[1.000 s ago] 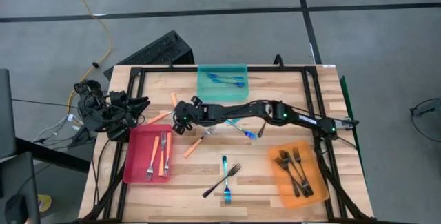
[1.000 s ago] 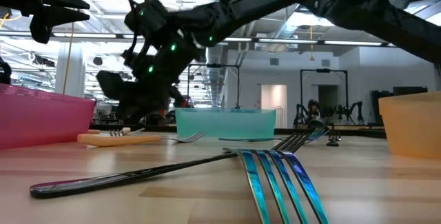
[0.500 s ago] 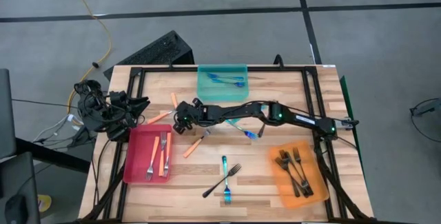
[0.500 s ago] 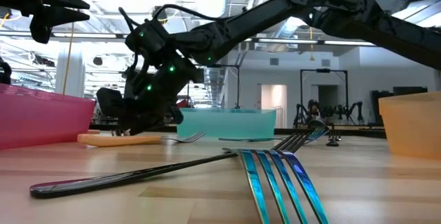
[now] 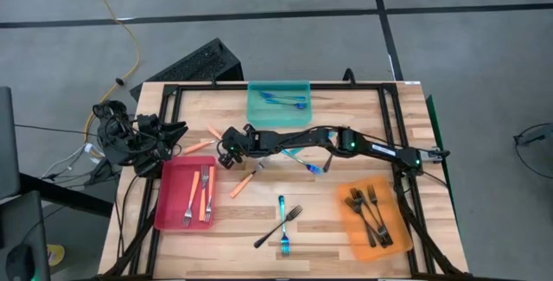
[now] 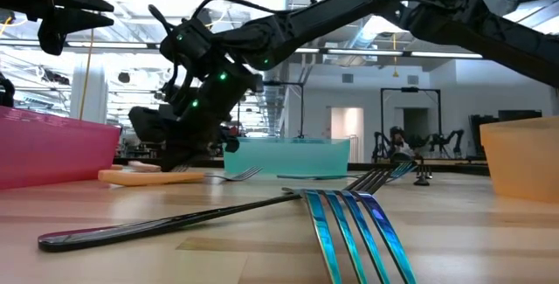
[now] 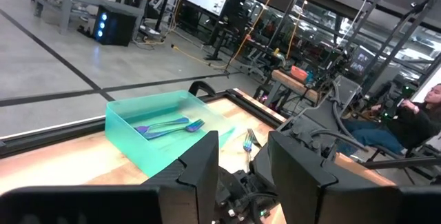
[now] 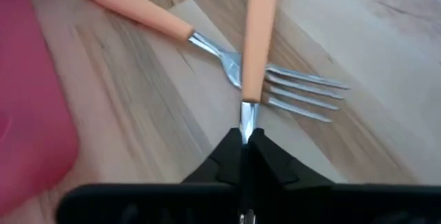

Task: Sort silverware by color (type)
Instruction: Put the orange fork into the red bin

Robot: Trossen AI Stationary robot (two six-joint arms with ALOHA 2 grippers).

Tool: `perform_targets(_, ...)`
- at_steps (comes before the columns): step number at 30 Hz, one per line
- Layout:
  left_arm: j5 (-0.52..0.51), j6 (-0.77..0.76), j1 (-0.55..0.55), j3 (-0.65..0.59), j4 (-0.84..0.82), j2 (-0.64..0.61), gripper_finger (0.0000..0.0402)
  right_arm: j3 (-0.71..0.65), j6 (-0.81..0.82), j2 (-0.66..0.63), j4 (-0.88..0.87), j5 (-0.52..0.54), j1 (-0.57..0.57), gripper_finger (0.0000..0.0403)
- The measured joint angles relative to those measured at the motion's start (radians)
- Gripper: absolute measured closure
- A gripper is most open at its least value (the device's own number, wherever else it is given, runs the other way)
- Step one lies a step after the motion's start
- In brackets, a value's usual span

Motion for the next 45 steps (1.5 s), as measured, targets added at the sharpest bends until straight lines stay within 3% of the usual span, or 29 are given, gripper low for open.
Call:
perform_targets(16, 0.000, 0.000, 0.000, 0.000, 0.000, 0.000, 0.0289, -0.005, 0.013, -0.036, -0.086, -0.024, 0.023, 0.0388)
perform_targets(37, -0.007, 0.001, 0.000, 0.000, 0.000, 0.000, 0.0289, -0.008, -0.086, -0.134, -0.252, -0.021, 0.068, 0.0388)
perform_targets(45, -0.008, 0.001, 0.000, 0.000, 0.000, 0.000, 0.0289, -0.008, -0.176, -0.134, -0.257, -0.022, 0.088, 0.0325)
